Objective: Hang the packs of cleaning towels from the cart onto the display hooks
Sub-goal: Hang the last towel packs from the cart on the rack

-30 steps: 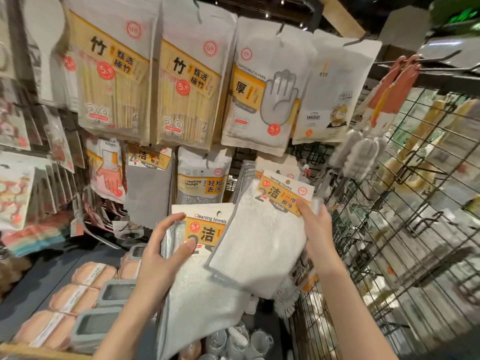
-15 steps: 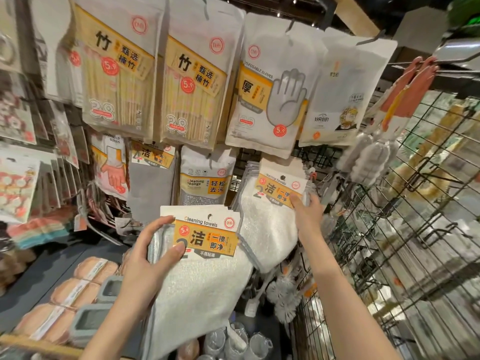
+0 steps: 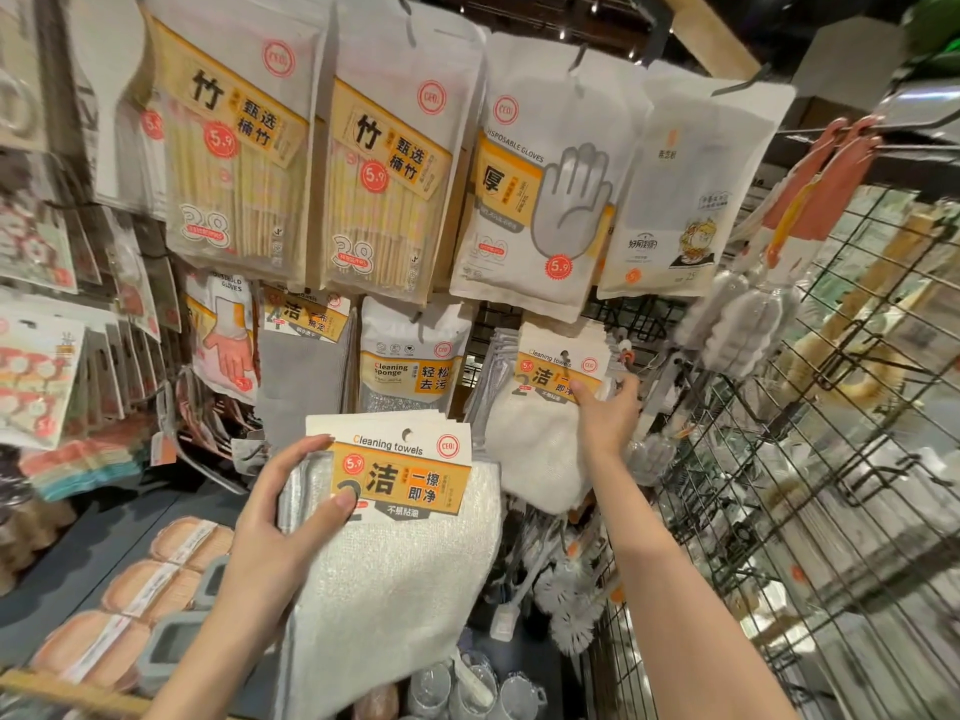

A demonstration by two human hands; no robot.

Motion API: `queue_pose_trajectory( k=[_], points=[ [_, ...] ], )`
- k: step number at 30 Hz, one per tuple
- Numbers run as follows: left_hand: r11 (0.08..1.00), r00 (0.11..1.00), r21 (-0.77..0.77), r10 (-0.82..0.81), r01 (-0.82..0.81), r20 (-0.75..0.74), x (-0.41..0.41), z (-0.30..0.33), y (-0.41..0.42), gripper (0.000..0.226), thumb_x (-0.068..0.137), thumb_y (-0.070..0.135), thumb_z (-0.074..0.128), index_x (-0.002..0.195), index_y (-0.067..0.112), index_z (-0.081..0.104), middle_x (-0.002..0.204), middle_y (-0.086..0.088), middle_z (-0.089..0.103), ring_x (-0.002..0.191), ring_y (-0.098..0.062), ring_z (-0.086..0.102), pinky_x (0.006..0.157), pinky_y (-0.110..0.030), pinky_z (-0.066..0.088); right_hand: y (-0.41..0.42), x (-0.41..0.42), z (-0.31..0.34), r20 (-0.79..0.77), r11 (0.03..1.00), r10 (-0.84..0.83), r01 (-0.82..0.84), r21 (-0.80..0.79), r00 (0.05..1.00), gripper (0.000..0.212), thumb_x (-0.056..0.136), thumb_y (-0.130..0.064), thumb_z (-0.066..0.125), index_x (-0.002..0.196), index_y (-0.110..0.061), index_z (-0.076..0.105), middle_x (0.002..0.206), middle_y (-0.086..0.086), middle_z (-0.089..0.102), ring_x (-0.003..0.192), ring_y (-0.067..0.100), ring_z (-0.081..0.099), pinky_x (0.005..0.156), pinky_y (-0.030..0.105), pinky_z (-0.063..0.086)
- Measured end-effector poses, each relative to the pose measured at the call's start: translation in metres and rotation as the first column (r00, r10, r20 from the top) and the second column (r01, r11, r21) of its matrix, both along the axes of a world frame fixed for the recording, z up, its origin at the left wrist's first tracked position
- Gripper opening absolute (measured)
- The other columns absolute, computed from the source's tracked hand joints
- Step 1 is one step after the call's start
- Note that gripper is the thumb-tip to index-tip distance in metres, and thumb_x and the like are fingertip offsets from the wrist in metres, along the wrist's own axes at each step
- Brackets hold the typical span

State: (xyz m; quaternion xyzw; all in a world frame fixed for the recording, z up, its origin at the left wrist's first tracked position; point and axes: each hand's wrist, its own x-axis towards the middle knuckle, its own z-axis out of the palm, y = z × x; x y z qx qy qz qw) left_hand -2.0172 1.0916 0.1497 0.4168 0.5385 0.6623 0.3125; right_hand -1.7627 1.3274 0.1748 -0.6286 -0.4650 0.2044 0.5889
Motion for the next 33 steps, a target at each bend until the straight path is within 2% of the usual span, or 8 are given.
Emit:
queue_pose_trajectory(
  k=[5, 9, 14, 19, 22, 25, 28, 33],
  points=[
    [1.0, 1.0, 0.008, -0.014, 0.014, 0.013, 0.002, 0.0, 0.003, 0.045, 0.066, 0.032, 0.073, 0.105, 0.052, 0.061, 0.112, 0.035, 0.061, 0.1, 0.019, 0.054, 0.083, -0.023, 0.043, -0.002, 0.004, -0.002, 0.021, 0.999, 0.022, -0.021, -0.028, 1.0, 0.05, 0.079, -0.025, 0.074, 0.118, -0.016, 0.045, 0.117, 0.003, 0.062, 0.106, 0.025, 0.06, 0.09, 0.046, 0.049],
    [1.0, 1.0, 0.012, -0.029, 0.029, 0.002, 0.005, 0.001, 0.005, 0.046, 0.067, 0.035, 0.077, 0.107, 0.05, 0.06, 0.113, 0.038, 0.058, 0.104, 0.02, 0.052, 0.086, -0.024, 0.042, -0.021, 0.01, 0.0, 0.075, 0.998, 0.058, -0.058, -0.005, 0.996, 0.059, 0.078, -0.025, 0.076, 0.125, -0.015, 0.042, 0.125, 0.002, 0.055, 0.111, 0.021, 0.055, 0.085, 0.034, 0.044],
    [0.999, 0.999, 0.026, -0.039, 0.038, 0.015, 0.01, 0.004, 0.005, 0.045, 0.071, 0.027, 0.076, 0.109, 0.048, 0.061, 0.113, 0.037, 0.059, 0.104, 0.02, 0.052, 0.084, -0.019, 0.04, -0.07, 0.016, 0.004, 0.172, 0.997, 0.072, -0.078, 0.027, 0.983, 0.06, 0.079, -0.023, 0.075, 0.129, -0.018, 0.043, 0.13, 0.001, 0.04, 0.119, 0.014, 0.041, 0.092, 0.027, 0.032],
    [0.997, 0.997, 0.048, -0.067, 0.065, 0.038, 0.019, 0.005, 0.006, 0.045, 0.079, 0.006, 0.074, 0.108, 0.039, 0.062, 0.116, 0.02, 0.062, 0.097, 0.018, 0.056, 0.069, -0.001, 0.043, -0.13, -0.012, 0.015, 0.16, 0.883, 0.467, -0.468, -0.038, 0.869, 0.027, 0.088, -0.028, 0.063, 0.112, -0.036, 0.052, 0.124, -0.011, 0.046, 0.109, -0.002, 0.046, 0.095, 0.017, 0.036],
    [0.993, 0.993, 0.066, -0.102, 0.098, 0.051, 0.024, 0.007, 0.005, 0.042, 0.08, 0.006, 0.073, 0.108, 0.036, 0.063, 0.116, 0.018, 0.064, 0.1, 0.013, 0.058, 0.07, -0.002, 0.045, -0.153, -0.035, 0.019, 0.069, 0.736, 0.673, -0.659, -0.154, 0.736, 0.038, 0.087, -0.03, 0.063, 0.119, -0.042, 0.049, 0.128, -0.014, 0.047, 0.111, -0.01, 0.044, 0.085, 0.006, 0.036],
    [0.989, 0.989, 0.094, -0.12, 0.111, 0.092, 0.028, 0.008, 0.003, 0.041, 0.081, 0.003, 0.071, 0.108, 0.033, 0.064, 0.114, 0.019, 0.064, 0.099, 0.01, 0.061, 0.069, -0.006, 0.048, -0.165, -0.047, 0.016, 0.038, 0.736, 0.671, -0.659, -0.154, 0.741, 0.06, 0.078, -0.015, 0.075, 0.123, -0.039, 0.045, 0.126, -0.013, 0.049, 0.115, -0.003, 0.047, 0.092, 0.007, 0.037],
    [0.988, 0.988, 0.101, -0.123, 0.113, 0.097, 0.029, 0.009, 0.001, 0.041, 0.082, 0.001, 0.07, 0.107, 0.032, 0.064, 0.11, 0.024, 0.065, 0.097, 0.009, 0.062, 0.067, -0.008, 0.05, -0.171, -0.049, 0.015, 0.039, 0.78, 0.624, -0.62, -0.083, 0.78, 0.061, 0.071, -0.005, 0.079, 0.116, -0.034, 0.049, 0.125, -0.003, 0.052, 0.117, 0.004, 0.048, 0.1, 0.02, 0.04],
    [0.991, 0.989, 0.09, -0.108, 0.099, 0.101, 0.029, 0.011, -0.001, 0.036, 0.082, -0.001, 0.07, 0.105, 0.026, 0.065, 0.116, 0.012, 0.062, 0.099, 0.007, 0.061, 0.066, -0.01, 0.051, -0.178, -0.05, 0.013, 0.031, 0.816, 0.577, -0.578, -0.002, 0.816, 0.055, 0.066, 0.003, 0.08, 0.097, -0.029, 0.05, 0.112, 0.003, 0.057, 0.101, 0.002, 0.054, 0.085, 0.009, 0.042]
  ],
)
